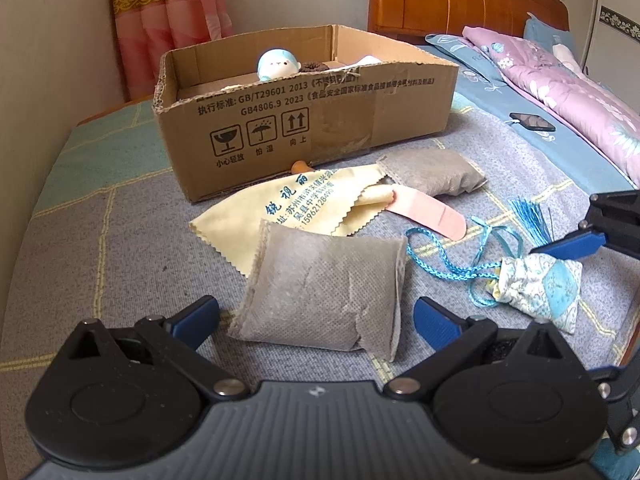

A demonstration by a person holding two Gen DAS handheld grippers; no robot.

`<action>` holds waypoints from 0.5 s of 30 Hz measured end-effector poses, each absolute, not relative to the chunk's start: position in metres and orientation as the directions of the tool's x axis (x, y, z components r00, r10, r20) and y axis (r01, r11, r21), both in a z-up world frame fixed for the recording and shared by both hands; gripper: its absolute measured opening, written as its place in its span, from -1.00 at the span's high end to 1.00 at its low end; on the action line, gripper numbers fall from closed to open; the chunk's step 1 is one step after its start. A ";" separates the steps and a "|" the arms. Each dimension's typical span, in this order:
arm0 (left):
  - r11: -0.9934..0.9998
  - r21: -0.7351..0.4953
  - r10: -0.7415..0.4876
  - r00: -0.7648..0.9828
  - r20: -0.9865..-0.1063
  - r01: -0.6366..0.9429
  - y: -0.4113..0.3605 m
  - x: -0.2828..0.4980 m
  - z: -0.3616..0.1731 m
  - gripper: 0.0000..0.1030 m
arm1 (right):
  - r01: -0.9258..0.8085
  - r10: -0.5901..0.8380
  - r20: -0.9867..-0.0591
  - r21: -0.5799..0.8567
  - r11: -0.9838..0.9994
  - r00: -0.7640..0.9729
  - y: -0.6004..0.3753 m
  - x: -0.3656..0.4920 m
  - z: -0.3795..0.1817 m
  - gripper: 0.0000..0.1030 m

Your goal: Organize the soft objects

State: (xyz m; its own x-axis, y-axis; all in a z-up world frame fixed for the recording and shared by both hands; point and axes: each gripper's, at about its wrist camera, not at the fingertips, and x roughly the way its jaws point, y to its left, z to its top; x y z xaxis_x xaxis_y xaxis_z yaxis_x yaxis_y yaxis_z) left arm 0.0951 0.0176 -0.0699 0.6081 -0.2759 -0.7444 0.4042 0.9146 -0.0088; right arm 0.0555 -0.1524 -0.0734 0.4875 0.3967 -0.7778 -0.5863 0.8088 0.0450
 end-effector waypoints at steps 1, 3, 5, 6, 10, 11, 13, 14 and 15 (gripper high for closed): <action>0.915 -0.009 -0.276 0.608 -0.744 0.404 0.018 0.095 -0.070 -0.99 | -0.594 0.411 -0.779 0.062 0.802 0.474 -0.153 0.052 -0.073 -0.84; 0.915 -0.009 -0.276 0.610 -0.743 0.404 0.018 0.095 -0.070 -0.99 | -0.598 0.429 -0.778 0.087 0.797 0.459 -0.154 0.047 -0.072 -0.82; 0.914 -0.008 -0.278 0.612 -0.741 0.406 0.018 0.095 -0.070 -0.99 | -0.589 0.413 -0.778 0.069 0.805 0.473 -0.153 0.044 -0.072 -0.78; 0.913 -0.006 -0.279 0.612 -0.740 0.409 0.018 0.095 -0.070 -0.99 | -0.583 0.398 -0.779 0.051 0.811 0.485 -0.153 0.043 -0.072 -0.76; 0.903 -0.004 -0.292 0.607 -0.739 0.430 0.017 0.098 -0.070 -0.99 | -0.566 0.372 -0.775 0.022 0.824 0.511 -0.153 0.044 -0.073 -0.73; 0.898 -0.004 -0.300 0.605 -0.738 0.440 0.016 0.099 -0.070 -0.99 | -0.564 0.366 -0.774 0.014 0.826 0.516 -0.153 0.045 -0.073 -0.71; 0.892 -0.004 -0.308 0.601 -0.737 0.452 0.015 0.101 -0.070 -0.97 | -0.561 0.353 -0.773 -0.004 0.828 0.527 -0.153 0.047 -0.074 -0.64; 0.889 -0.004 -0.312 0.599 -0.738 0.457 0.014 0.102 -0.070 -0.96 | -0.559 0.348 -0.772 -0.011 0.829 0.531 -0.153 0.047 -0.073 -0.62; 0.887 -0.005 -0.315 0.596 -0.739 0.462 0.013 0.102 -0.070 -0.93 | -0.558 0.347 -0.772 -0.012 0.830 0.532 -0.153 0.048 -0.073 -0.60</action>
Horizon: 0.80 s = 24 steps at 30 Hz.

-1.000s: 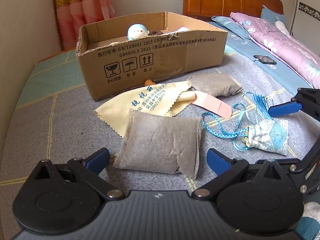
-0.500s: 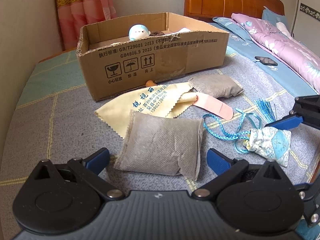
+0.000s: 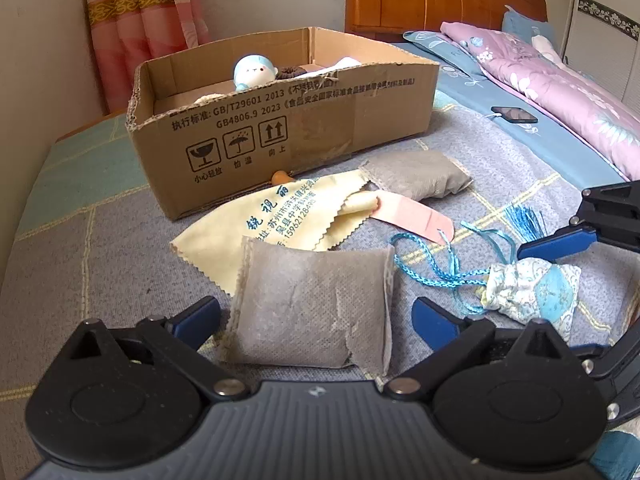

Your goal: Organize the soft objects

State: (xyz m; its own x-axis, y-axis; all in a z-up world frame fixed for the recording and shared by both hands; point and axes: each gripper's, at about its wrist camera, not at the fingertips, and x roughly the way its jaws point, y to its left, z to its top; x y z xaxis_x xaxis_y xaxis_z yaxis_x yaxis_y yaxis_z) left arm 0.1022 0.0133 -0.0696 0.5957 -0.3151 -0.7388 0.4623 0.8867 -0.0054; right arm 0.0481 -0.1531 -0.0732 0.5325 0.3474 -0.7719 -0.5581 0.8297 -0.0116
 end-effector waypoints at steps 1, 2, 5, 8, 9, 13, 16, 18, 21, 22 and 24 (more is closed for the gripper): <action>0.884 -0.007 -0.318 0.592 -0.740 0.467 0.013 0.103 -0.069 -0.85 | -0.556 0.347 -0.771 -0.012 0.831 0.534 -0.154 0.048 -0.073 -0.54; 0.883 -0.006 -0.320 0.591 -0.740 0.470 0.012 0.103 -0.069 -0.77 | -0.555 0.347 -0.769 -0.013 0.832 0.537 -0.155 0.048 -0.072 -0.51; 0.882 -0.007 -0.323 0.594 -0.737 0.471 0.013 0.103 -0.067 -0.59 | -0.556 0.348 -0.768 -0.012 0.831 0.537 -0.157 0.047 -0.071 -0.34; 0.881 -0.007 -0.325 0.593 -0.737 0.473 0.013 0.103 -0.065 -0.39 | -0.558 0.348 -0.768 -0.015 0.830 0.537 -0.158 0.046 -0.069 -0.15; 0.881 -0.006 -0.323 0.593 -0.738 0.473 0.013 0.103 -0.064 -0.37 | -0.559 0.348 -0.768 -0.015 0.829 0.537 -0.158 0.046 -0.068 -0.05; 0.876 0.001 -0.323 0.588 -0.742 0.483 0.012 0.100 -0.061 -0.14 | -0.559 0.338 -0.773 -0.026 0.829 0.537 -0.157 0.046 -0.066 0.19; 0.874 0.014 -0.315 0.588 -0.745 0.486 0.013 0.098 -0.058 -0.07 | -0.556 0.331 -0.774 -0.032 0.831 0.540 -0.157 0.045 -0.065 0.30; 0.873 0.010 -0.317 0.584 -0.747 0.487 0.014 0.097 -0.055 -0.06 | -0.553 0.336 -0.770 -0.026 0.833 0.542 -0.159 0.044 -0.062 0.33; 0.868 0.003 -0.327 0.576 -0.749 0.496 0.015 0.094 -0.047 -0.06 | -0.546 0.331 -0.764 -0.032 0.838 0.553 -0.162 0.043 -0.057 0.36; 0.865 0.012 -0.325 0.580 -0.747 0.501 0.014 0.091 -0.044 -0.06 | -0.544 0.333 -0.762 -0.029 0.839 0.555 -0.163 0.043 -0.055 0.36; 0.861 0.029 -0.323 0.591 -0.739 0.508 0.014 0.086 -0.037 -0.06 | -0.542 0.341 -0.757 -0.020 0.840 0.558 -0.166 0.042 -0.050 0.37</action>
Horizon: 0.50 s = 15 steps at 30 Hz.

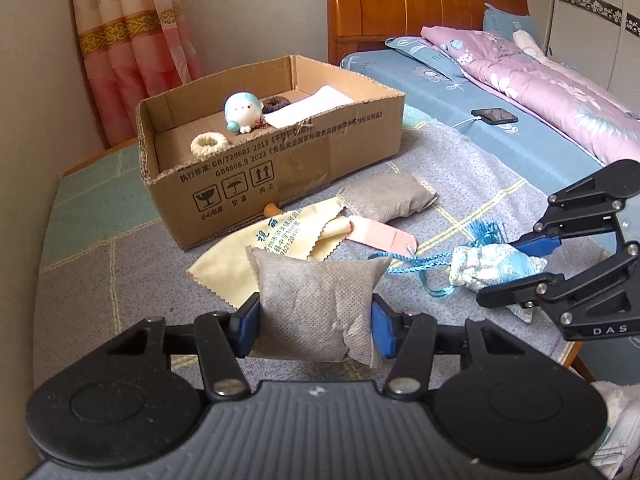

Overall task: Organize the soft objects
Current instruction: 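Carry the grey sachet and floral pouch into the box and release both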

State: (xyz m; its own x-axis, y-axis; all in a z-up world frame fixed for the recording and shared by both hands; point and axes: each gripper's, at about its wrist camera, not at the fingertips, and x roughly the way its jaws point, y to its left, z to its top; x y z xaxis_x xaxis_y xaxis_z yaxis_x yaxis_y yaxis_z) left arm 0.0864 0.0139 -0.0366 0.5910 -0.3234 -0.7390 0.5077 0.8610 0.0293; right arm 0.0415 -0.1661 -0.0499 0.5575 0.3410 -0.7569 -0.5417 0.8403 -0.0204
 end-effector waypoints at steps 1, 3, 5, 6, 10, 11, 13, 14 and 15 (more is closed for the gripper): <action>0.859 0.032 -0.326 0.594 -0.735 0.511 0.014 0.084 -0.031 -0.06 | -0.543 0.346 -0.753 -0.017 0.840 0.560 -0.167 0.041 -0.047 0.37; 0.856 0.034 -0.332 0.601 -0.727 0.515 0.014 0.081 -0.022 -0.06 | -0.544 0.353 -0.744 -0.017 0.839 0.567 -0.170 0.039 -0.041 0.38; 0.852 0.048 -0.333 0.612 -0.717 0.521 0.014 0.078 -0.012 -0.06 | -0.549 0.358 -0.734 -0.024 0.836 0.577 -0.171 0.037 -0.035 0.38; 0.851 0.054 -0.335 0.619 -0.710 0.523 0.013 0.077 -0.007 -0.06 | -0.550 0.359 -0.729 -0.028 0.835 0.582 -0.172 0.036 -0.031 0.38; 0.844 0.061 -0.352 0.637 -0.686 0.533 0.011 0.077 0.010 -0.06 | -0.552 0.366 -0.706 -0.042 0.833 0.606 -0.175 0.035 -0.018 0.38; 0.841 0.064 -0.357 0.640 -0.681 0.537 0.010 0.078 0.014 -0.06 | -0.552 0.369 -0.698 -0.046 0.833 0.614 -0.176 0.035 -0.014 0.38; 0.839 0.074 -0.360 0.652 -0.667 0.539 0.009 0.083 0.022 -0.06 | -0.551 0.378 -0.685 -0.041 0.833 0.623 -0.179 0.037 -0.006 0.38; 0.838 0.084 -0.358 0.661 -0.659 0.538 0.008 0.087 0.027 -0.06 | -0.549 0.380 -0.679 -0.040 0.835 0.628 -0.181 0.039 -0.004 0.38; 0.838 0.094 -0.356 0.670 -0.651 0.537 0.007 0.091 0.031 -0.06 | -0.546 0.380 -0.672 -0.044 0.837 0.636 -0.182 0.040 -0.001 0.38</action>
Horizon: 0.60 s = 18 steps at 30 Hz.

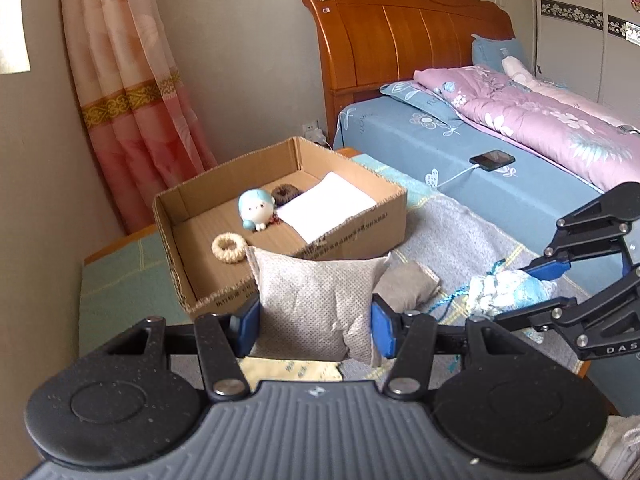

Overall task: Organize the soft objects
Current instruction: 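Carry the grey sachet and floral pouch into the box and release both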

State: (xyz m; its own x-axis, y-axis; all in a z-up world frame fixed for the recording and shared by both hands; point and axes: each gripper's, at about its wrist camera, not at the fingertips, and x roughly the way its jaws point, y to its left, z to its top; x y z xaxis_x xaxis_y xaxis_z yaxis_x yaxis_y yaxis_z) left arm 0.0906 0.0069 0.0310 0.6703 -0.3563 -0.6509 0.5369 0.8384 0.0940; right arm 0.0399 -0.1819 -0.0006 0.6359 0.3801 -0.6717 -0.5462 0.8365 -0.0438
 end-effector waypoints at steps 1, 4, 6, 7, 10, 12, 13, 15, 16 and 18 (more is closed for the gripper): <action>0.838 0.102 -0.356 0.679 -0.642 0.536 0.006 0.095 0.035 -0.06 | -0.545 0.379 -0.666 -0.049 0.837 0.642 -0.183 0.042 0.002 0.38; 0.838 0.121 -0.355 0.699 -0.620 0.533 0.004 0.113 0.047 -0.06 | -0.538 0.374 -0.647 -0.067 0.841 0.665 -0.187 0.047 0.011 0.38; 0.837 0.144 -0.346 0.715 -0.608 0.528 0.002 0.128 0.052 -0.06 | -0.535 0.374 -0.637 -0.072 0.841 0.674 -0.189 0.051 0.017 0.38; 0.838 0.153 -0.339 0.720 -0.606 0.524 0.001 0.136 0.053 -0.06 | -0.534 0.374 -0.633 -0.075 0.842 0.678 -0.190 0.053 0.019 0.38; 0.840 0.175 -0.321 0.730 -0.603 0.514 -0.003 0.158 0.055 -0.06 | -0.532 0.370 -0.621 -0.091 0.842 0.692 -0.192 0.061 0.027 0.38; 0.843 0.190 -0.304 0.737 -0.604 0.503 -0.006 0.173 0.055 -0.07 | -0.532 0.366 -0.612 -0.107 0.840 0.701 -0.192 0.066 0.032 0.38; 0.844 0.194 -0.298 0.739 -0.605 0.500 -0.007 0.180 0.054 -0.16 | -0.530 0.362 -0.608 -0.115 0.840 0.706 -0.192 0.069 0.035 0.38; 0.849 0.203 -0.280 0.742 -0.608 0.487 -0.008 0.192 0.051 -0.56 | -0.533 0.366 -0.600 -0.122 0.837 0.712 -0.192 0.075 0.042 0.38; 0.856 0.205 -0.268 0.746 -0.610 0.475 -0.008 0.198 0.049 -0.84 | -0.534 0.367 -0.595 -0.125 0.836 0.715 -0.192 0.079 0.045 0.38; 0.873 0.203 -0.239 0.752 -0.614 0.443 -0.006 0.208 0.042 -0.85 | -0.537 0.371 -0.588 -0.132 0.833 0.719 -0.191 0.086 0.050 0.38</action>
State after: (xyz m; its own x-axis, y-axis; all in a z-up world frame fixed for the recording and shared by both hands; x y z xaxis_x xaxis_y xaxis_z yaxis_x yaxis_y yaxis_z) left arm 0.2081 -0.0063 0.0419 0.7524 -0.2385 -0.6140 0.4427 0.8733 0.2033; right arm 0.0864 -0.1907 0.0499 0.7193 0.3706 -0.5875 -0.5370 0.8332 -0.1318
